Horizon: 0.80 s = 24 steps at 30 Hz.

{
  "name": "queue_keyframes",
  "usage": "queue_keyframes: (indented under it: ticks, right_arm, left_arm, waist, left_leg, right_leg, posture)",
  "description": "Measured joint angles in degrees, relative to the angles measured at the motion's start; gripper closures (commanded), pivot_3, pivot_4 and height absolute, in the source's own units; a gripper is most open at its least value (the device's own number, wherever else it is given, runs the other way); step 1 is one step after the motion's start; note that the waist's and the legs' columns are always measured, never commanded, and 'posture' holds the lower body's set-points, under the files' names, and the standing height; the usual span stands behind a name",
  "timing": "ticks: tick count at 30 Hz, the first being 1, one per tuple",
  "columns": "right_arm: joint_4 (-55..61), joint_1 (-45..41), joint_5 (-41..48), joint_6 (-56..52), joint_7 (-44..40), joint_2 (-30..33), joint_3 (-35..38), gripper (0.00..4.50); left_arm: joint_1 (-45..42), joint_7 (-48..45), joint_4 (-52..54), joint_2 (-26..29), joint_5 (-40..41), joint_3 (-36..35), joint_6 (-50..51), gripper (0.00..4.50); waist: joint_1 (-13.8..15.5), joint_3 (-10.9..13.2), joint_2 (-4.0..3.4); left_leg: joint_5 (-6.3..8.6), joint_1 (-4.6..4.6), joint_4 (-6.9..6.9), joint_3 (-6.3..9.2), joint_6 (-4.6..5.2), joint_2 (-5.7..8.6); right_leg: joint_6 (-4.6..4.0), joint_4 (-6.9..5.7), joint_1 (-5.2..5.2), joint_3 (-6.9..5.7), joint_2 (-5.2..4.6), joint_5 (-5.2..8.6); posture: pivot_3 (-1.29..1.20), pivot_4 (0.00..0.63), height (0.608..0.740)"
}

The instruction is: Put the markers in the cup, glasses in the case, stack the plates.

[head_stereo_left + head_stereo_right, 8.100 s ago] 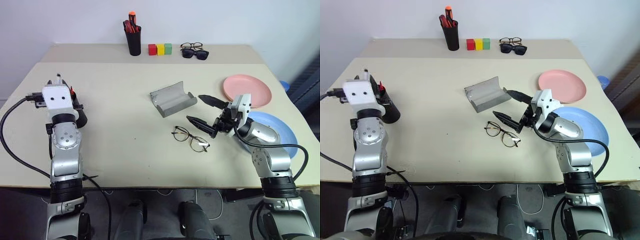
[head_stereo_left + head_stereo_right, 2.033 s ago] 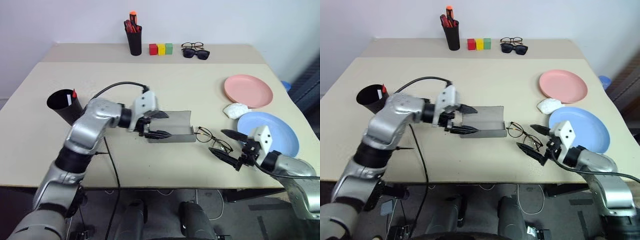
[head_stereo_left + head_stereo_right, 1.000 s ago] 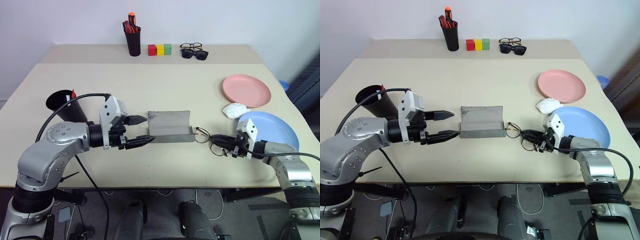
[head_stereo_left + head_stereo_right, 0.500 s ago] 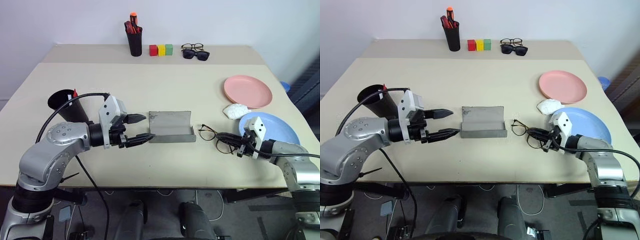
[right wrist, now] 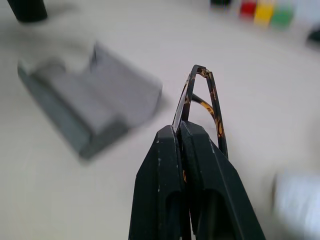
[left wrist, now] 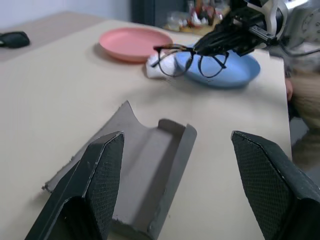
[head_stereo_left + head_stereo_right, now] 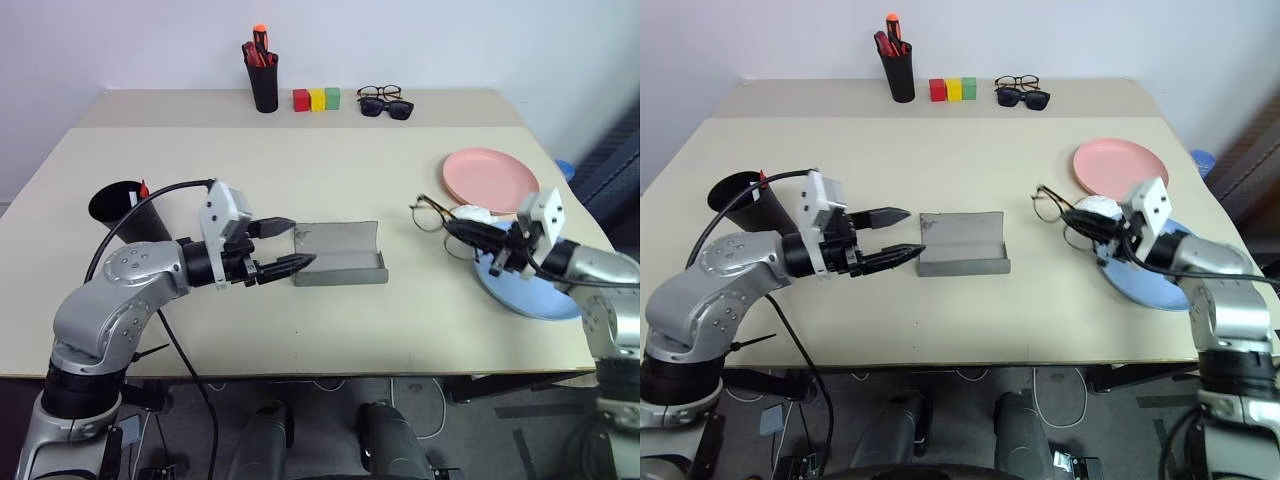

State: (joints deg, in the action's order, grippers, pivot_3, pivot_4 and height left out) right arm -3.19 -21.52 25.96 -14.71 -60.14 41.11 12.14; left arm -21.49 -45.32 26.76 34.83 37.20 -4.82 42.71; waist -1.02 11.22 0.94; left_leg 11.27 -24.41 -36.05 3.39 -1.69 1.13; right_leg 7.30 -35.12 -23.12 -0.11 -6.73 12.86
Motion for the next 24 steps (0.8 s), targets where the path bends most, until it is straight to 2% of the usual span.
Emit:
queue_keyframes:
  ticks: [3,11,18,24]
  right_arm:
    - [0.64,-4.26,0.09,-0.18,-0.5,-3.74,-4.08,4.47]
    - [-4.55,-10.74,-1.69,2.86,-4.74,-12.24,-14.09,4.47]
    - [-14.26,-13.76,-4.93,8.01,-7.92,-16.14,-16.92,4.47]
    - [-21.52,-16.68,-7.11,12.02,-9.75,-18.0,-17.48,4.47]
  left_arm:
    - [3.35,0.84,0.1,-1.01,0.71,-2.73,-2.0,1.0]
    - [14.01,-12.28,0.01,7.84,5.95,-9.99,-5.51,1.0]
    - [21.84,-22.48,-0.99,13.82,5.59,-15.26,-12.45,1.0]
    - [23.31,-24.92,-2.35,15.32,4.62,-16.5,-15.3,1.0]
  waist:
    - [0.07,0.01,0.01]
    - [0.31,0.04,-0.03]
    - [-0.06,0.07,-0.09]
    - [0.03,0.09,-0.11]
  left_leg:
    - [0.0,-0.02,0.03,-0.01,0.0,0.01]
    - [0.01,-0.07,0.05,-0.04,-0.02,0.02]
    - [0.02,-0.07,0.17,-0.08,-0.04,-0.02]
    - [0.0,-0.07,0.3,-0.08,-0.07,-0.03]
  right_leg:
    - [0.0,0.01,-0.02,0.0,0.0,0.0]
    - [-0.04,0.07,-0.1,0.0,-0.03,0.01]
    - [-0.13,0.07,-0.24,0.01,-0.03,0.01]
    - [-0.18,0.06,-0.3,0.01,-0.02,0.02]
  posture:
    - [0.0,0.15,0.74]
    - [0.0,0.15,0.74]
    - [0.0,0.15,0.74]
    - [0.0,0.15,0.74]
